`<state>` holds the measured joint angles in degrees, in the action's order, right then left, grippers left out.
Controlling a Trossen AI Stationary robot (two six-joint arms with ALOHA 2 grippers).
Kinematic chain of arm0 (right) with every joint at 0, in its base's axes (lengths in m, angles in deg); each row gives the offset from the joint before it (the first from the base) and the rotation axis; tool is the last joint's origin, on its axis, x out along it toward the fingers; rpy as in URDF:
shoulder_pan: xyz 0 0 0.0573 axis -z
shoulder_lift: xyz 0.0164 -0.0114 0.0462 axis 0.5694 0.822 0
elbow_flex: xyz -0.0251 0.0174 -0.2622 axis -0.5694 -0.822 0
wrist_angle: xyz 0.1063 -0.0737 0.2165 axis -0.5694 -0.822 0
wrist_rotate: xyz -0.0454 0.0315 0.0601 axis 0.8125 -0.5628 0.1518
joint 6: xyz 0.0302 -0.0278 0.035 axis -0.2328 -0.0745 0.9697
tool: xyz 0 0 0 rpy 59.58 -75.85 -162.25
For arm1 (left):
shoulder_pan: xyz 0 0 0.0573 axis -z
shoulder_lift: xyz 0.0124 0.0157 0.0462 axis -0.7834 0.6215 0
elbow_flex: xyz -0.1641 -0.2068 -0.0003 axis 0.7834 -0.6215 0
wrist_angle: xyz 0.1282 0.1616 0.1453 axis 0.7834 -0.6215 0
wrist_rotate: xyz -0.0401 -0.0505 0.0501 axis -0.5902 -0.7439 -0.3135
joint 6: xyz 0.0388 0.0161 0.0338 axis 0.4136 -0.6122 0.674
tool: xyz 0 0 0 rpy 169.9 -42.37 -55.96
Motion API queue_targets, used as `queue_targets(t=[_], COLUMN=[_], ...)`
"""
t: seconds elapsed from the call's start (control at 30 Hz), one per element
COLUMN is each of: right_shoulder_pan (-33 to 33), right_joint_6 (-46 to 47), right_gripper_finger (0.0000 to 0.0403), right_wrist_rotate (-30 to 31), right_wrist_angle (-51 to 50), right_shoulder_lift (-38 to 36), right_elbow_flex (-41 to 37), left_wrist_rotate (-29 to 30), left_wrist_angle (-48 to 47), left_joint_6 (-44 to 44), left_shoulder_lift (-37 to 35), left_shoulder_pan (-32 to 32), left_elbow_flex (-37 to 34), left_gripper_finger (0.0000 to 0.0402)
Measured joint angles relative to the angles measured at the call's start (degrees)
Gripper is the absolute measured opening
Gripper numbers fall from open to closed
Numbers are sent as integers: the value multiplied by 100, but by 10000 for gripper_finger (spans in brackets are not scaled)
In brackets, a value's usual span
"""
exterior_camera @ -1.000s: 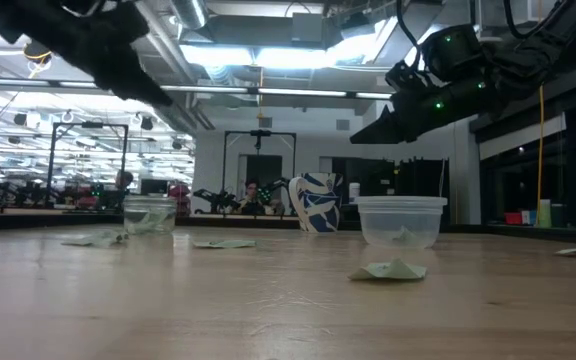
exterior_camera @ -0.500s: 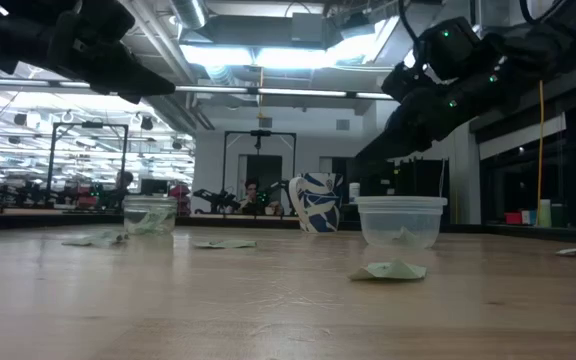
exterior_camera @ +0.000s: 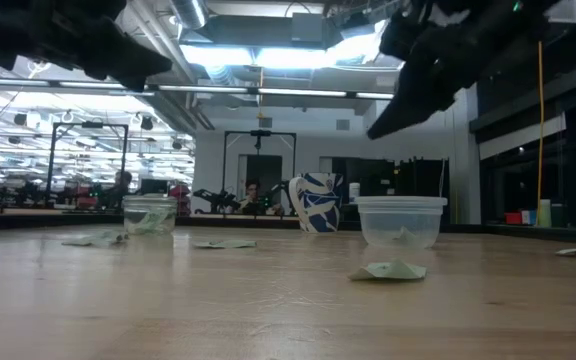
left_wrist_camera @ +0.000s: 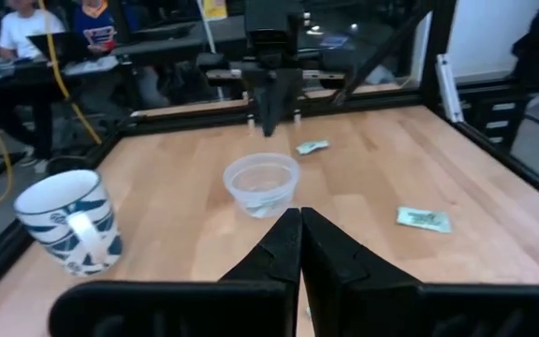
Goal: Pick and place Stevia / Truvia into bins
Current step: Put the stevia packet into the transparent container
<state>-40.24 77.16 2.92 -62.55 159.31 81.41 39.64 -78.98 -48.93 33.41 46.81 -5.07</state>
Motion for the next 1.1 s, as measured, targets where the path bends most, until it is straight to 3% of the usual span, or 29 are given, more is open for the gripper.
queue_targets(t=[0.1, 0.23, 0.6, 0.87, 1.1], right_shoulder_pan=[-505, -1167, -3087, -3653, -3743], right_joint_6=[772, 1963, 5154, 7797, 8542], right_gripper_finger=[4, 2, 2, 2, 2], right_wrist_rotate=[530, 645, 1588, 1192, 884], right_wrist_angle=[-874, -1816, -3027, -4883, -5088], right_shoulder_lift=[0, 0, 0, 0, 0], right_elbow_flex=[378, 766, 900, 900, 900], left_wrist_rotate=[-2, -4, -11, 11, 100], left_wrist_angle=[143, 261, 220, 318, 619], left_joint_6=[-84, -73, 113, -58, -61], left_shoulder_lift=[1, 1, 288, 586, 793], left_shoulder_pan=[170, 442, 1223, 1384, 1384], left_elbow_flex=[0, 0, 0, 0, 0], left_gripper_finger=[5, 5, 6, 6, 6])
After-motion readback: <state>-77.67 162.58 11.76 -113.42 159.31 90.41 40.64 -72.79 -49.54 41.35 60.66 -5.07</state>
